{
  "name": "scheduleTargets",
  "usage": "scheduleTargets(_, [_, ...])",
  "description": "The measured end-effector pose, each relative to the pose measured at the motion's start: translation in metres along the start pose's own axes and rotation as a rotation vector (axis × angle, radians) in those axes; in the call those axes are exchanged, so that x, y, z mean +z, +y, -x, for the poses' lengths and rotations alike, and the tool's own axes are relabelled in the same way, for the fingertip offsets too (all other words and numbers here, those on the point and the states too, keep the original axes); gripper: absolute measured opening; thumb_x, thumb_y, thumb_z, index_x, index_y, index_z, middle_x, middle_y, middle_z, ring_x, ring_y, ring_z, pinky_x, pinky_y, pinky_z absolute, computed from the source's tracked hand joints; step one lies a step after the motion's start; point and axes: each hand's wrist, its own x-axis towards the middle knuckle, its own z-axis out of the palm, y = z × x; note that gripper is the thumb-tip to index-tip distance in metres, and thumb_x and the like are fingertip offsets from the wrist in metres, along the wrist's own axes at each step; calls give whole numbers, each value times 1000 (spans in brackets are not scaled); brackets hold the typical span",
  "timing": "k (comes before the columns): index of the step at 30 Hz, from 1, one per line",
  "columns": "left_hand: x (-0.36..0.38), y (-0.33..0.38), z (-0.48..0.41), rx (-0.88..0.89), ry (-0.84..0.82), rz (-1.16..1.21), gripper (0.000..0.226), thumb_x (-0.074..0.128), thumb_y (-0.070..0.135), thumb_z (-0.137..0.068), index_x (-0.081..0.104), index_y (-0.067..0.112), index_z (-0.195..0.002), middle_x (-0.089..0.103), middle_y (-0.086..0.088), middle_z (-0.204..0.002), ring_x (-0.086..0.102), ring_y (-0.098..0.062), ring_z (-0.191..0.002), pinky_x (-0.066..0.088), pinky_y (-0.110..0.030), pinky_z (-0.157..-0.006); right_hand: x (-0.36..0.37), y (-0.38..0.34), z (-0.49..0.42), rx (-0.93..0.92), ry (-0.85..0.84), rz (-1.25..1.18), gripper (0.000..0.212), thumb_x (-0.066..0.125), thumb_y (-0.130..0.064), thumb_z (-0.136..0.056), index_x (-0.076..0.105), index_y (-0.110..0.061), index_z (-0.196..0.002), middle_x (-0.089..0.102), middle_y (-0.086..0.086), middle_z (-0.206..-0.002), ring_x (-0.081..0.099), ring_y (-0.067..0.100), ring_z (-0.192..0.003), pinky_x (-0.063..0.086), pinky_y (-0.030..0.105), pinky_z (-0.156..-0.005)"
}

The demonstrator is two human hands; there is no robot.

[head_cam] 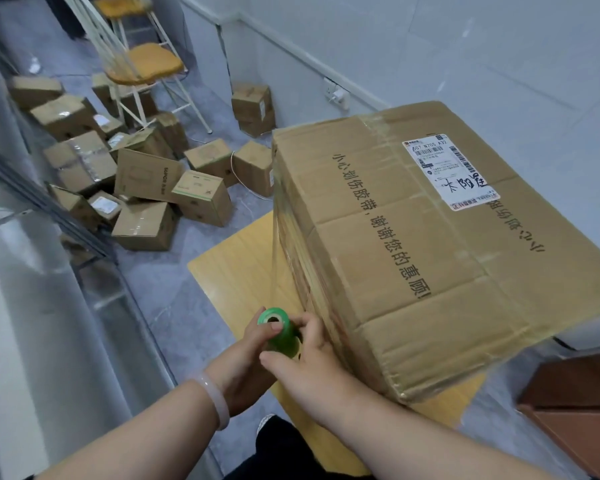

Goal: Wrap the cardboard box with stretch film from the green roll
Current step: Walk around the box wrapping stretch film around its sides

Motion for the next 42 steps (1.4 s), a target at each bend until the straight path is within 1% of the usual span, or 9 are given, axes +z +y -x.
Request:
scheduleTargets(8, [18,-49,20,187,116,57,117,80,36,-51,28,37,-155,39,-18,-156,46,-32,-137,42,-46,-109,-11,24,32,-141,-179,301,78,63,-43,-78,18,-33,-140,26,-6,-144,30,18,-137,30,32,-111])
scheduleTargets(12, [26,-69,37,247,58,143,66,80,34,-51,63,35,-115,54,-12,-138,56,-25,-118,41,-45,-103,-21,40,51,-134,-277,234,77,64,-34,-81,16,-29,-141,31,-18,-137,32,7,-124,28,22,-100])
scheduleTargets(14, [26,-79,40,295,113,83,90,80,41,-49,51,43,-134,50,-7,-144,51,-24,-128,37,-49,-110,-25,48,60,-142,-309,218,79,65,-34,-78,16,-30,-140,39,-27,-112,40,6,-111,34,23,-96])
scheduleTargets(17, [37,-88,44,314,152,-29,117,77,45,-48,24,48,-152,42,-7,-152,42,-28,-139,48,-49,-100,-30,62,68,-178,-285,216,97,64,-46,-65,8,-42,-145,36,-13,-138,41,10,-126,37,34,-107])
scheduleTargets(23, [54,-121,50,277,204,-51,109,76,46,-51,33,42,-151,42,-13,-152,42,-33,-139,52,-45,-86,-48,92,84,-198,-291,279,71,67,-39,-74,26,-34,-132,29,-5,-135,40,10,-119,40,31,-101])
scheduleTargets(28, [68,-145,48,284,214,-21,115,77,42,-48,34,25,-153,45,-18,-150,46,-34,-137,43,-48,-103,-61,114,96,-223,-265,228,65,66,-35,-75,24,-41,-125,41,-11,-128,47,8,-116,42,28,-97])
scheduleTargets(34, [101,-167,35,281,169,15,101,79,36,-57,40,28,-150,47,-18,-149,43,-36,-139,45,-49,-108,-98,126,102,-266,-209,291,70,68,-36,-74,34,-42,-135,38,-7,-131,45,9,-114,44,29,-98])
scheduleTargets(39, [136,-181,24,320,137,72,106,81,31,-62,28,40,-153,41,-14,-156,52,-37,-134,41,-55,-111,-127,142,104,-229,-166,241,56,69,-36,-74,33,-37,-117,50,-4,-124,54,9,-92,48,19,-67])
scheduleTargets(42, [153,-180,23,321,181,75,115,79,31,-56,19,42,-155,39,-16,-156,53,-36,-132,44,-51,-110,-135,147,104,-273,-128,262,56,70,-38,-77,29,-40,-116,52,-9,-118,56,12,-97,52,29,-80])
